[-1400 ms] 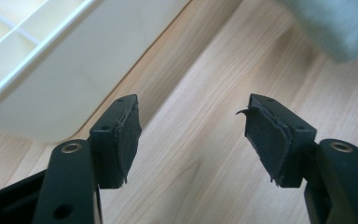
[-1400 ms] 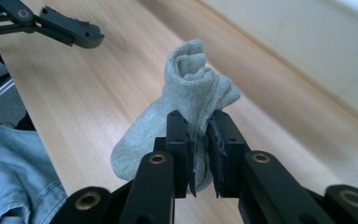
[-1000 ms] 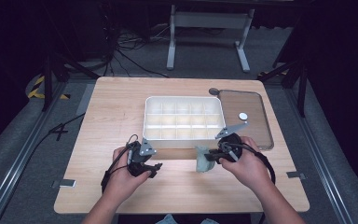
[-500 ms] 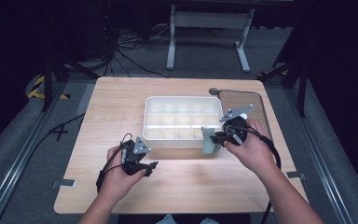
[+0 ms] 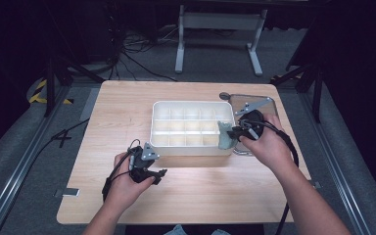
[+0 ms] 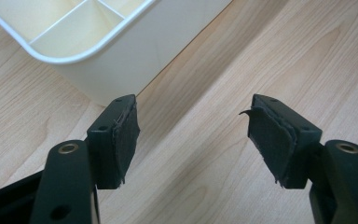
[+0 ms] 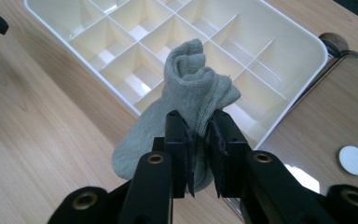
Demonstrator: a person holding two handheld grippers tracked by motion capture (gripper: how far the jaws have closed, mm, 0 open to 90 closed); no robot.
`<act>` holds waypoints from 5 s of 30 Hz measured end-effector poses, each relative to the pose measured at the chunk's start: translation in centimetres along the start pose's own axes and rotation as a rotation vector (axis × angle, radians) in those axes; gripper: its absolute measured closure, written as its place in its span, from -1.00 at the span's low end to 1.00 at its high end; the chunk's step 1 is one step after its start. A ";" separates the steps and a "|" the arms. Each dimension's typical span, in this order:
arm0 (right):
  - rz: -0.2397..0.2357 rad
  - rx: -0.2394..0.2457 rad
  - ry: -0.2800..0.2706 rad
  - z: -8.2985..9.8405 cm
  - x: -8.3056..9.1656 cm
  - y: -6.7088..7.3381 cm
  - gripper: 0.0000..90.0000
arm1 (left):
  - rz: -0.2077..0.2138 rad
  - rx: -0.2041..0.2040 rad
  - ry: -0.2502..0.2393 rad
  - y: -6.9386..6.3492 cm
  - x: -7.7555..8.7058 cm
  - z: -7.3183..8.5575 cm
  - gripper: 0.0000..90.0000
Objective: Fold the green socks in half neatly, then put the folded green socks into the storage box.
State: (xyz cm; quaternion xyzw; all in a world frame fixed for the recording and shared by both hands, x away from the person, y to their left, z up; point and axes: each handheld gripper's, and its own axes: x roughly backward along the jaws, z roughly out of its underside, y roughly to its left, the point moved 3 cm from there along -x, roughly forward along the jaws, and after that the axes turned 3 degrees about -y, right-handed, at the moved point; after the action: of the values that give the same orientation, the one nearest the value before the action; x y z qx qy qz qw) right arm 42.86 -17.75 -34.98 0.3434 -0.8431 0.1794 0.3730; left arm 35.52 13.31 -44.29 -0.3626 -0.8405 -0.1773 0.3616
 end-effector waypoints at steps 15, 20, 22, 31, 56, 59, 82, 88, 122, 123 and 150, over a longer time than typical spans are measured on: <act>0.081 0.004 -0.010 -0.5 -1.0 -2.1 0.73 | 0.007 -0.006 0.001 0.1 -0.5 -0.3 -0.24; 0.101 0.019 0.012 -0.5 -1.8 -2.5 0.73 | 0.012 -0.005 0.002 0.1 -0.5 -0.4 -0.24; 0.106 0.021 0.021 -0.6 -2.2 -2.6 0.73 | 0.013 -0.001 -0.001 0.1 -0.6 -0.5 -0.24; 0.126 0.043 0.054 -0.4 -3.8 -3.0 0.72 | 0.015 0.005 -0.005 0.3 -0.4 -0.4 -0.24; 0.115 0.057 0.237 2.2 -8.2 -1.7 0.72 | 0.012 -0.001 -0.004 0.3 -0.6 -0.4 -0.25; 0.110 0.047 0.266 2.4 -8.5 -1.7 0.73 | 0.014 0.000 -0.006 0.2 -0.6 -0.4 -0.25; 0.045 -0.005 0.293 1.4 -7.6 -1.8 0.32 | 0.023 0.007 -0.004 0.3 -0.4 -0.4 -0.25; 0.031 -0.030 0.254 0.3 -7.2 -1.9 0.13 | 0.019 0.004 -0.005 0.2 -0.4 -0.4 -0.25; -0.067 -0.111 0.290 1.4 -8.5 -3.2 0.34 | 0.003 0.030 0.001 0.7 0.6 0.6 -0.26; -0.071 -0.120 0.275 1.4 -8.1 -3.3 0.32 | 0.000 0.028 0.000 0.7 0.6 0.7 -0.26; -0.190 0.067 -0.164 4.5 0.7 2.3 0.06 | 0.035 -0.008 0.035 -0.2 3.4 0.4 -0.33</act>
State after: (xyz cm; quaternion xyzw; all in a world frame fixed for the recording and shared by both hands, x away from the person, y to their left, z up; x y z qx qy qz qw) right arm 38.59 -18.92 -37.50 0.4475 -0.8279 0.1426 0.3067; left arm 33.60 15.04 -42.03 -0.3754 -0.8268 -0.1809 0.3779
